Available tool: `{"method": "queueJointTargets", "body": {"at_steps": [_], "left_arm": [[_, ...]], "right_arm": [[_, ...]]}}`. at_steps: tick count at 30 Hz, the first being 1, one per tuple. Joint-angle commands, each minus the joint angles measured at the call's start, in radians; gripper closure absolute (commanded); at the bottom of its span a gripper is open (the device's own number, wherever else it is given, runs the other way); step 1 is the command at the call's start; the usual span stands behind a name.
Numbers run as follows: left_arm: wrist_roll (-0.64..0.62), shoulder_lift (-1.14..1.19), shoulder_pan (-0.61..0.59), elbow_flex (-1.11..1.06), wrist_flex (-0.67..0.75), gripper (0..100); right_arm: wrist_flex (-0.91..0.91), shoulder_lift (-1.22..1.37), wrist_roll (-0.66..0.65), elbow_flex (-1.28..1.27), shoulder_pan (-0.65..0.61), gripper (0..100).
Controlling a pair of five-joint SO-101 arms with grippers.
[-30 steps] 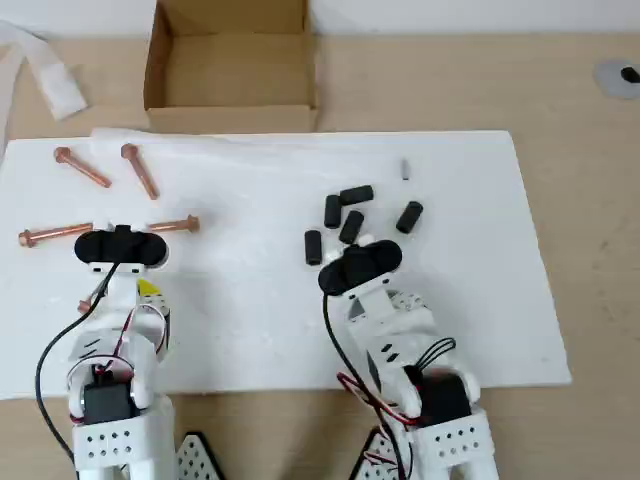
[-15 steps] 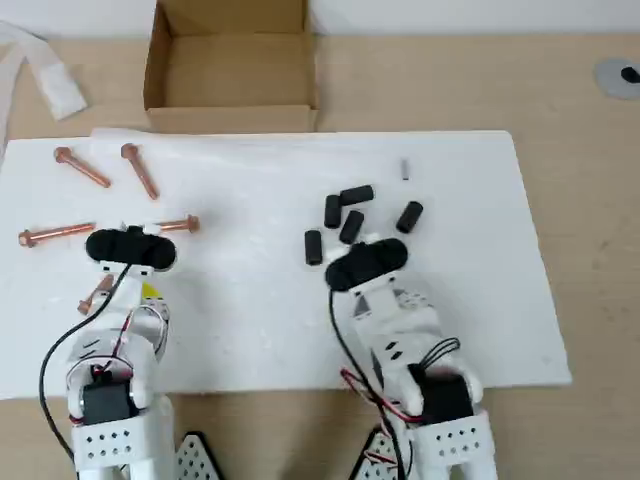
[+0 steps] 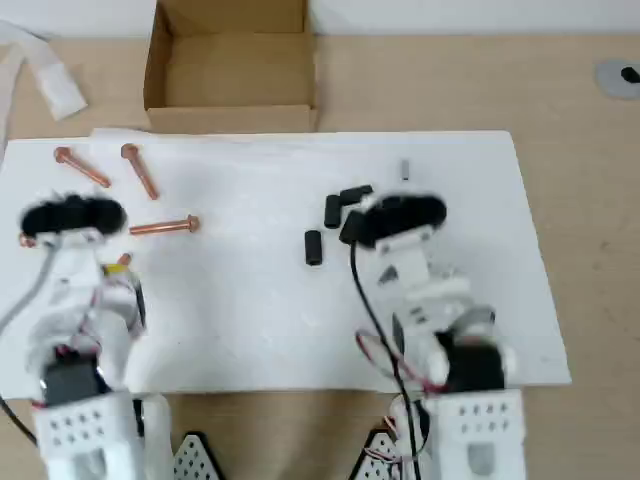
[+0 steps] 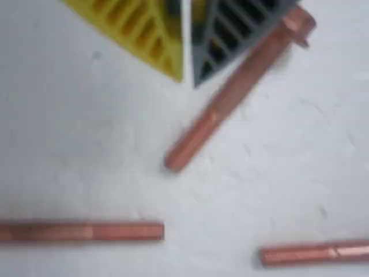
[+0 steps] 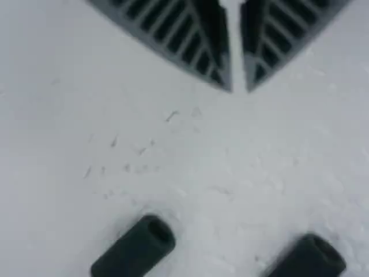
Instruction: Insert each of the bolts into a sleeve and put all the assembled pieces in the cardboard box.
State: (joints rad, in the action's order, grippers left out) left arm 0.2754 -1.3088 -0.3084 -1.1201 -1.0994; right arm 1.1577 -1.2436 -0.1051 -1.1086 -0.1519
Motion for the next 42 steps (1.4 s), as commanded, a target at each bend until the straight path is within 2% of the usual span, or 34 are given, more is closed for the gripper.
{"method": "queueJointTargets", "body": {"at_steps": [1,7,11,14,18,26,30,34,42], "left_arm": [[-0.077,0.332,-0.017,0.339,-0.006,100],[-0.153,0.848,-0.032,0.787,-0.095,100],[-0.236,1.158,-0.104,1.108,-0.155,100],[-0.316,1.372,-0.147,1.353,-0.229,100],[-0.413,1.607,-0.153,1.645,-0.341,100],[-0.522,1.980,-0.149,2.122,-0.462,99],[-0.605,2.141,-0.164,2.286,-0.488,94],[-0.660,2.256,-0.158,2.381,-0.496,94],[-0.744,2.315,-0.153,2.412,-0.462,93]], "right_arm": [[0.014,0.321,-0.002,0.328,0.018,98.9],[0.077,0.750,-0.015,0.776,0.018,98.9],[0.152,0.983,-0.100,1.004,0.007,98.9],[0.224,1.122,-0.157,1.107,-0.024,98.9],[0.270,1.253,-0.163,1.204,-0.059,98.4],[0.328,1.385,-0.163,1.328,-0.068,95.6],[0.334,1.406,-0.164,1.342,-0.068,95.6],[0.334,1.415,-0.164,1.337,-0.068,95.6],[0.348,1.415,-0.163,1.337,-0.068,95.5]]}}
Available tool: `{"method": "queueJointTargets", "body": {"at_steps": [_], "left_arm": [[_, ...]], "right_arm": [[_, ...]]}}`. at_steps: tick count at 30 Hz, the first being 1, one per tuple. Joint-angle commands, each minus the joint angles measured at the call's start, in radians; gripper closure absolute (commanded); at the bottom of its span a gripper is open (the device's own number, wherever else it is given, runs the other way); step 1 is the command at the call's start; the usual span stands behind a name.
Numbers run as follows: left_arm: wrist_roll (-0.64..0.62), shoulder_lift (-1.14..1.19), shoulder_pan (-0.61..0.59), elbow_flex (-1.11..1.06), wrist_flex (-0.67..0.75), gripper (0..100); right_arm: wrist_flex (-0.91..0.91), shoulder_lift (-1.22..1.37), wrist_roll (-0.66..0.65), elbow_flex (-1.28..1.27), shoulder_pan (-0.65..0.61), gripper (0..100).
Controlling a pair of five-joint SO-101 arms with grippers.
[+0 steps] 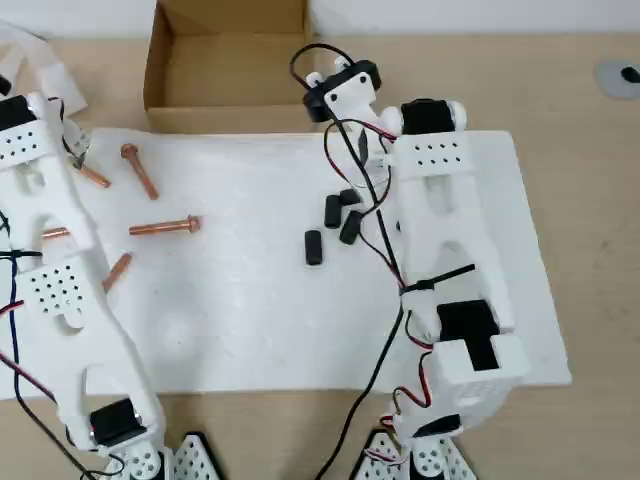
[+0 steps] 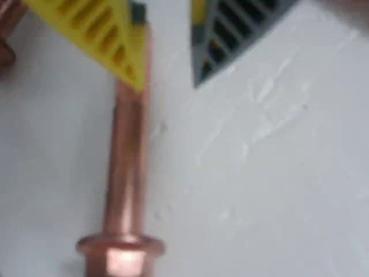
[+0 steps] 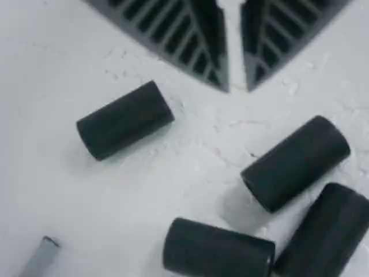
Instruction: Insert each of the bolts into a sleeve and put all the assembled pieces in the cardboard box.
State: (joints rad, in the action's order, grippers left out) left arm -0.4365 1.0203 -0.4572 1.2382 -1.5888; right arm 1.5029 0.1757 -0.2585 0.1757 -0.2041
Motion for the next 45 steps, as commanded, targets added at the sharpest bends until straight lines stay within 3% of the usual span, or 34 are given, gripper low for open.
{"method": "queueJointTargets", "body": {"at_steps": [1,7,14,33,38,45], "left_arm": [[-0.046,-0.015,-0.008,0.055,0.040,93],[-0.077,-0.016,-0.009,0.058,0.098,93],[-0.098,-0.015,-0.009,0.052,0.103,80],[-0.091,-0.013,-0.041,-0.143,0.318,80],[-0.153,-0.013,-0.043,-0.198,0.402,80],[-0.155,-0.013,-0.025,-0.249,0.413,80]], "right_arm": [[0.003,-0.004,-0.008,0.053,-0.016,95.5],[0.003,-0.005,-0.005,0.053,-0.016,95.5],[0.003,-0.005,-0.005,0.051,-0.016,95.5],[0.005,-0.005,-0.009,0.051,-0.015,95.5],[0.005,-0.005,-0.006,0.051,-0.015,95.5],[0.005,-0.005,-0.006,0.051,-0.015,95.5]]}}
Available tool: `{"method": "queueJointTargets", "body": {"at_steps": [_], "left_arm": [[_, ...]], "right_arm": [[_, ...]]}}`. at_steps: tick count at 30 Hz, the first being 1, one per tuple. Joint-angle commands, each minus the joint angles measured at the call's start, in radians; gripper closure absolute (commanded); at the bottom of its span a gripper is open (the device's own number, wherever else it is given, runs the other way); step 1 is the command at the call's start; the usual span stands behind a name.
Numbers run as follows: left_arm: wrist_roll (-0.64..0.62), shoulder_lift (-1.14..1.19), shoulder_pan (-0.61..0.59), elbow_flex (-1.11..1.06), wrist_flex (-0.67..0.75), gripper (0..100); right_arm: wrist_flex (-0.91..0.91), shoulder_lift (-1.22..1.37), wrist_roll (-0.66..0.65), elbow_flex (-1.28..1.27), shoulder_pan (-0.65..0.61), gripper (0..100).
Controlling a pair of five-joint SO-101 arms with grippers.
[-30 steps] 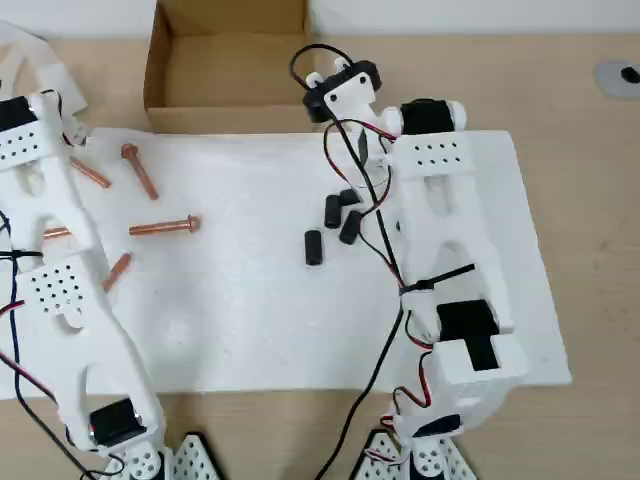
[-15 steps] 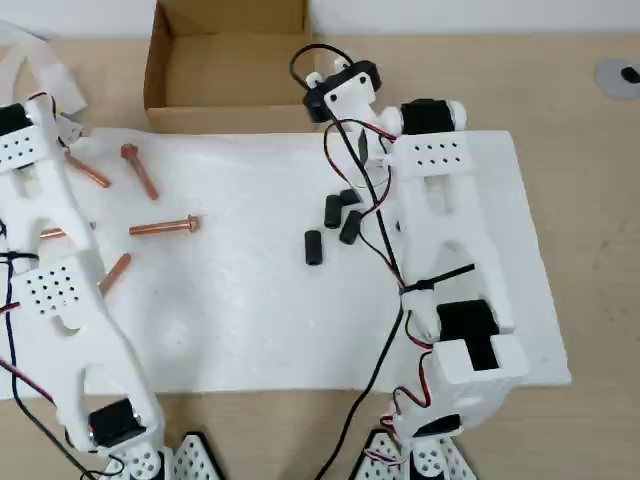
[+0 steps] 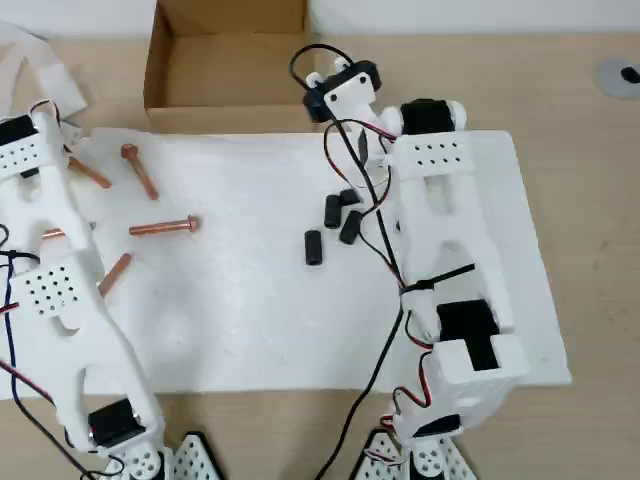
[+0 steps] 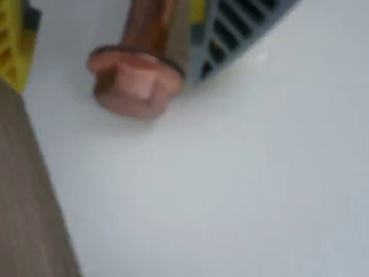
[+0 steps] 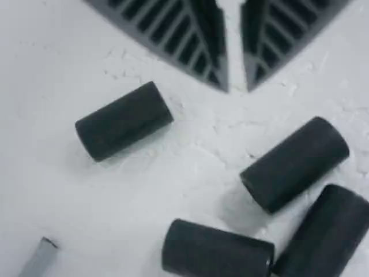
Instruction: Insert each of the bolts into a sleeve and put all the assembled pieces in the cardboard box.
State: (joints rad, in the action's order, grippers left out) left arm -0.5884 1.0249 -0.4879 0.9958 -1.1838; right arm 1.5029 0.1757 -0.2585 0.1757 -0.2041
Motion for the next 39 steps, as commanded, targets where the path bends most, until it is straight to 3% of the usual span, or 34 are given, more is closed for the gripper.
{"method": "queueJointTargets", "body": {"at_steps": [1,13,21,26,32,39], "left_arm": [[-0.003,-0.018,0.008,-0.017,0.003,80],[-0.002,-0.018,0.034,-0.025,-0.196,80],[-0.003,-0.018,0.031,-0.028,-0.196,89],[-0.003,-0.018,0.031,-0.032,-0.196,100],[-0.003,-0.025,0.028,-0.026,-0.204,100],[0.031,-0.027,-0.002,0.172,-0.405,100]], "right_arm": [[0.005,-0.005,-0.006,0.051,-0.015,95.5],[0.017,-0.005,-0.006,0.053,-0.016,95.5],[0.032,-0.010,-0.008,0.053,-0.016,95.5],[0.046,-0.010,-0.011,0.053,-0.015,95.7],[0.046,-0.007,-0.006,0.053,-0.013,95.7],[0.052,-0.005,-0.011,0.054,-0.016,95.7]]}}
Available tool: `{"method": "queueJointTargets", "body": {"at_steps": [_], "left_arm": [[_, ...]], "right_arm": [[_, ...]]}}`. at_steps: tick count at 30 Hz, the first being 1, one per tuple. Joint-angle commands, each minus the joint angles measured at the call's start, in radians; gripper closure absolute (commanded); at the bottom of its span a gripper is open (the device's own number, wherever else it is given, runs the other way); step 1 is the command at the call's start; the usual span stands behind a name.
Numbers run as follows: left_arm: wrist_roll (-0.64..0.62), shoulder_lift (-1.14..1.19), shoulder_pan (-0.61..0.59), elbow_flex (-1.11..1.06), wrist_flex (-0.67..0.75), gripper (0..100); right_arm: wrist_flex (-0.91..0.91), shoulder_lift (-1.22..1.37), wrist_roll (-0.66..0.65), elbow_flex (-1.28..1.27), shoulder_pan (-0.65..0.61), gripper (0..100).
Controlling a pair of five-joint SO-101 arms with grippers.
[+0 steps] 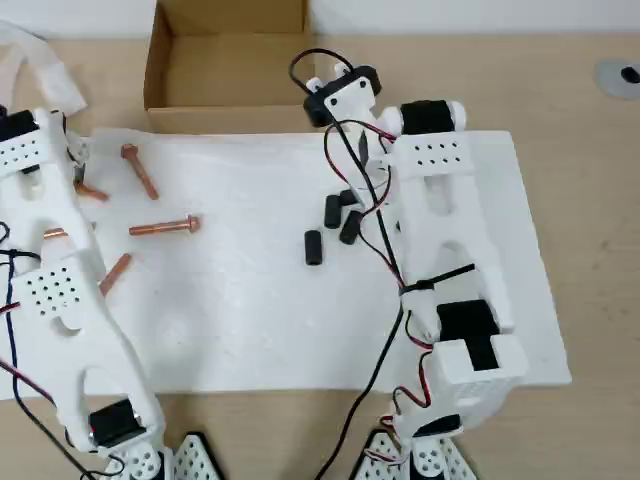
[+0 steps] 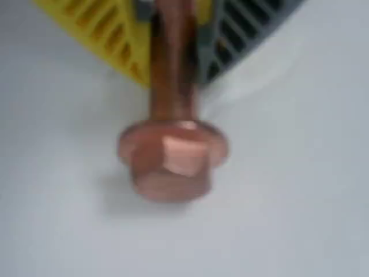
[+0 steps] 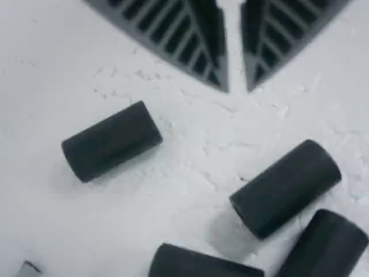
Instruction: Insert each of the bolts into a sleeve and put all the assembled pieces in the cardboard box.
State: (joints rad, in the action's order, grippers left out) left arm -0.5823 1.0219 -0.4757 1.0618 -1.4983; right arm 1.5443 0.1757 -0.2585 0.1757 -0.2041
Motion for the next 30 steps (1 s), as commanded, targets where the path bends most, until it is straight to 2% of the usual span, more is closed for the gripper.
{"method": "queueJointTargets", "body": {"at_steps": [1,5,8,13,16,20,23,26,30], "left_arm": [[0.051,-0.024,-0.018,0.150,-0.127,100],[0.187,-0.025,-0.020,0.305,-0.261,100],[0.255,-0.058,-0.023,0.315,-0.259,100],[0.381,-0.249,0.012,0.239,-0.259,100],[0.473,-0.414,0.069,0.087,-0.259,100],[0.531,-0.671,0.149,-0.219,-0.258,100],[0.569,-0.863,0.193,-0.411,-0.256,99],[0.606,-1.027,0.210,-0.546,-0.255,99],[0.649,-1.185,0.178,-0.658,-0.255,99]], "right_arm": [[0.025,-0.005,-0.011,0.059,-0.018,95.7],[0.069,-0.005,-0.012,0.061,-0.018,95.6],[0.092,-0.007,-0.012,0.061,-0.018,95.6],[0.095,-0.012,-0.012,0.059,-0.018,95.6],[0.115,-0.005,-0.006,0.054,-0.039,95.6],[0.161,-0.005,-0.003,0.053,-0.113,95.7],[0.164,-0.005,0.046,0.058,-0.179,95.7],[0.157,-0.004,0.123,0.059,-0.231,95.6],[0.126,-0.002,0.305,0.039,-0.262,95.6]]}}
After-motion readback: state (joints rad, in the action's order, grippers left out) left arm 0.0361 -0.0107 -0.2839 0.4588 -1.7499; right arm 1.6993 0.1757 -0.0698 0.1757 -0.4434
